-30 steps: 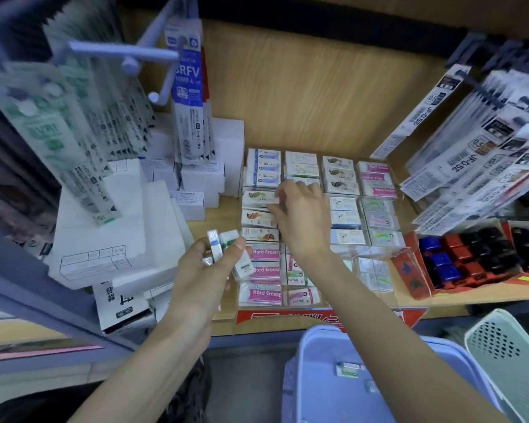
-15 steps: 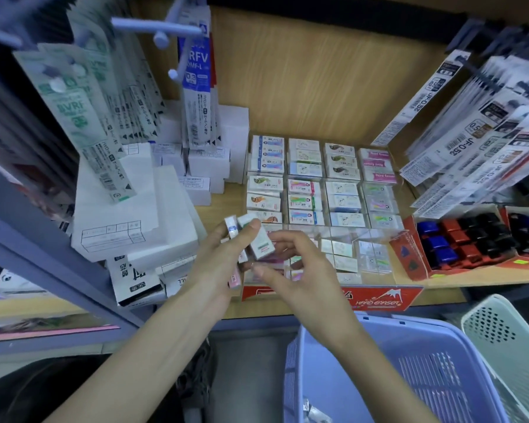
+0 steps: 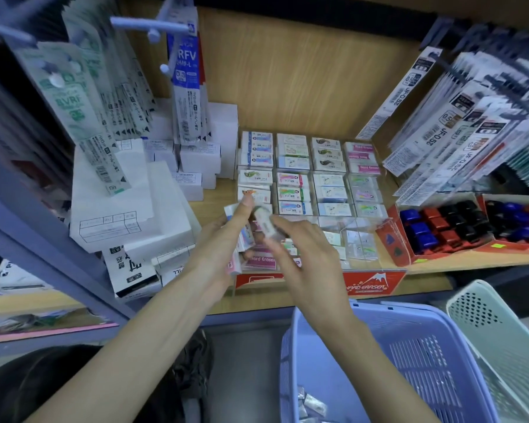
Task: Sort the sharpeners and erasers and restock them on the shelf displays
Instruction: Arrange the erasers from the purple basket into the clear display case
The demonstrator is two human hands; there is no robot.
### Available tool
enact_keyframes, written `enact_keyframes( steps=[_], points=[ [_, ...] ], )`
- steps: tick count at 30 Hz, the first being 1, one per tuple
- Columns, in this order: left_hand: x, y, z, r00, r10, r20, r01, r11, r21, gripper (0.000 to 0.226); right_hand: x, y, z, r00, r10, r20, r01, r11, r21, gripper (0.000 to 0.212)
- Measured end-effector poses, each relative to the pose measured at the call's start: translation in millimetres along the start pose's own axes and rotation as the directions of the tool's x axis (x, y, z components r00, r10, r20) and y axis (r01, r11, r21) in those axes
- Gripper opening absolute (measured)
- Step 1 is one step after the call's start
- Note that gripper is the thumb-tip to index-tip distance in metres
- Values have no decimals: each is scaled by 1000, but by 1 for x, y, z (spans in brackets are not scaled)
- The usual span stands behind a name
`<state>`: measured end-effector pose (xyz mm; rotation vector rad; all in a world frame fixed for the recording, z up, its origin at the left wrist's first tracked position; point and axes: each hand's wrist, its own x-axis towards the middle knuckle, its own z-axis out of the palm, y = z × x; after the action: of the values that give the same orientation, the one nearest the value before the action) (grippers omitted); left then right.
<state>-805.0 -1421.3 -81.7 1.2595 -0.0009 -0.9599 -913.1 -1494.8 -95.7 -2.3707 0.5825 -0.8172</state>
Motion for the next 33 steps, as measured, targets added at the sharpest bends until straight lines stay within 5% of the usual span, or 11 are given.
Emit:
enact_keyframes(
  steps=[4, 9, 12, 15, 21, 28, 33],
  points=[
    [-3, 1, 2, 999, -34, 18, 34, 999, -23, 48, 4, -11, -13, 929, 367, 43, -349, 832, 431, 23],
    [0, 0, -1, 999, -3, 48, 2, 1000, 7, 36, 8, -14, -15, 887, 434, 159, -433, 661, 612, 14],
    [2, 0, -3, 999, 24, -20, -24, 999, 34, 30, 8, -6, -12, 906, 389, 166, -416, 750, 513, 9],
    [4, 0, -5, 997, 24, -72, -22, 999, 26, 26, 7, 9, -8, 959, 241, 150, -265, 949, 169, 26],
    [7, -10, 2, 994, 82, -70, -67, 978, 199, 15, 6, 27, -11, 975, 111, 193, -101, 993, -58, 37],
    [-1, -16, 20, 983, 153, 104, -180, 920, 348, 15, -22, 21, -23, 897, 313, 312, -402, 871, 282, 53],
    [4, -28, 19, 972, 63, 228, -171, 854, 491, 57, -43, 22, -28, 866, 359, 348, -500, 660, 561, 50]
  ],
)
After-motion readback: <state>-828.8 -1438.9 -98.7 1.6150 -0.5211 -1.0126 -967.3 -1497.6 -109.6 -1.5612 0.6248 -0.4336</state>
